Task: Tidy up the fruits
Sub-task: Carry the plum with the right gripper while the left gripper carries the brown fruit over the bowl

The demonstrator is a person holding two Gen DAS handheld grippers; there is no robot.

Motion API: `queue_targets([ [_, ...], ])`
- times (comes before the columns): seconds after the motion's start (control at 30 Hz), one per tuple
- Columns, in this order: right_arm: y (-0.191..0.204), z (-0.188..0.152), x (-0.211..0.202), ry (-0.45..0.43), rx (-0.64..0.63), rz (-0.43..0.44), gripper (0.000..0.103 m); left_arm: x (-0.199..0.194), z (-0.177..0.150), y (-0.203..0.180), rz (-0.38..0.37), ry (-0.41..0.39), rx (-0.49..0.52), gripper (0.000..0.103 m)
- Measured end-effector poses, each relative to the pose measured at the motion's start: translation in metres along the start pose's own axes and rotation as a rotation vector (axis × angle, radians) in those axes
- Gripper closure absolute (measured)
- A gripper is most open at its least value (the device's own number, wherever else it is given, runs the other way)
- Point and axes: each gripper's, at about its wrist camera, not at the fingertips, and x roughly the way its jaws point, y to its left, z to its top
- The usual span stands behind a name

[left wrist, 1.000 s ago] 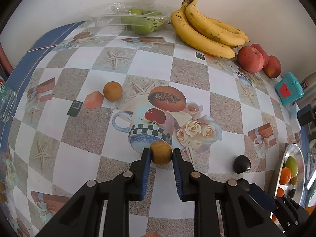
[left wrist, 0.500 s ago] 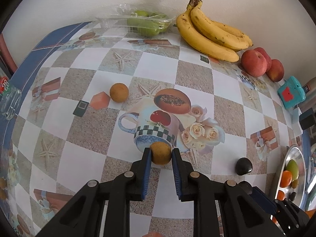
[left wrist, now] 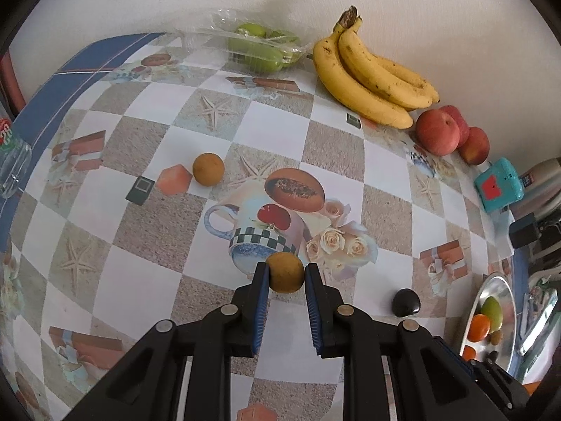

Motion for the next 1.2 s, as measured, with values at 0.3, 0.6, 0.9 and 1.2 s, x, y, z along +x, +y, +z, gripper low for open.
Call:
queue_targets([
  [0.3, -0.003, 0.004, -0.018, -0.046, 0.003, -0.010, 0.075, -0.024, 0.006, -0.007, 0.000, -0.048, 0.009, 0.081],
  [0.6, -0.009, 0.007, -0.038, -0.083, 0.016, -0.033, 0.075, -0.045, 0.003, -0.015, 0.006, -0.083, 0.019, 0.081],
  [0.9, -0.031, 0.007, -0.049, -0.089, 0.082, -0.051, 0.075, -0.056, -0.003, -0.032, 0.005, -0.100, 0.047, 0.081],
  [1.2, -0.077, 0.001, -0.062, -0.087, 0.205, -0.100, 0.075, -0.063, -0.013, -0.066, -0.042, -0.097, 0.120, 0.081],
])
